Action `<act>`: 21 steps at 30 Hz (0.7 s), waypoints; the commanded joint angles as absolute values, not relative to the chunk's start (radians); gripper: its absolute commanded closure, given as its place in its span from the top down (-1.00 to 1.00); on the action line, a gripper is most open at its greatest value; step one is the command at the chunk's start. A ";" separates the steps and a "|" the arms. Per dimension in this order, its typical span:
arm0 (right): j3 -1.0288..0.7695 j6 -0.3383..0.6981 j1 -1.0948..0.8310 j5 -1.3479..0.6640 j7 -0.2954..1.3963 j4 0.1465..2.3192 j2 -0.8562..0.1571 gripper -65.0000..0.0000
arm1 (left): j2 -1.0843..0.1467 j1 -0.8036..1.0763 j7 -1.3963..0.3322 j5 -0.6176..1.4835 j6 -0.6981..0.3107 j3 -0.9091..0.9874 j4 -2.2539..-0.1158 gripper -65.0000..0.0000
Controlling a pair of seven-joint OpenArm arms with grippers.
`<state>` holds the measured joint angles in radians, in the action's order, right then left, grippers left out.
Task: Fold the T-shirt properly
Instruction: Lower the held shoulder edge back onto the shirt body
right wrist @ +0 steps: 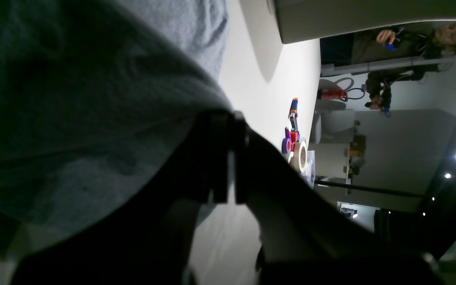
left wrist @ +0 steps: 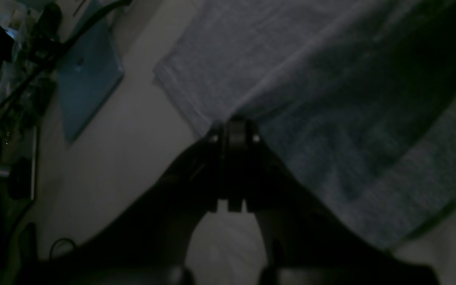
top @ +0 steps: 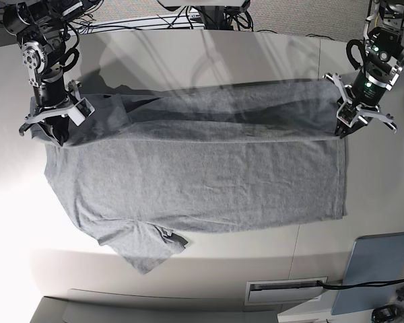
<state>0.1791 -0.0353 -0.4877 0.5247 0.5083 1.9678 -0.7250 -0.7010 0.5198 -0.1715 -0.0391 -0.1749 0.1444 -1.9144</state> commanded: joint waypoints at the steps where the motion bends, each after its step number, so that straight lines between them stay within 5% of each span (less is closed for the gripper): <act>1: 0.171 -0.057 -0.483 0.538 0.505 1.980 -0.739 -1.00 | -0.718 0.514 -0.145 -0.029 -0.161 0.153 -1.926 -1.00; 15: 0.171 -0.056 -0.482 0.494 0.503 1.980 -0.739 -1.00 | -0.718 0.515 -0.145 0.001 -0.161 0.153 -1.900 -1.00; 17: 0.171 -0.056 -0.482 0.490 0.503 1.980 -0.739 -0.80 | -0.718 0.515 -0.145 0.027 -0.149 0.153 -1.899 -1.00; 18: 0.171 -0.056 -0.482 0.490 0.503 1.980 -0.739 -0.67 | -0.718 0.515 -0.145 0.037 -0.139 0.153 -1.899 -0.95; 21: 0.171 -0.057 -0.482 0.490 0.503 1.980 -0.739 -0.38 | -0.718 0.515 -0.146 0.063 -0.091 0.153 -1.899 -0.34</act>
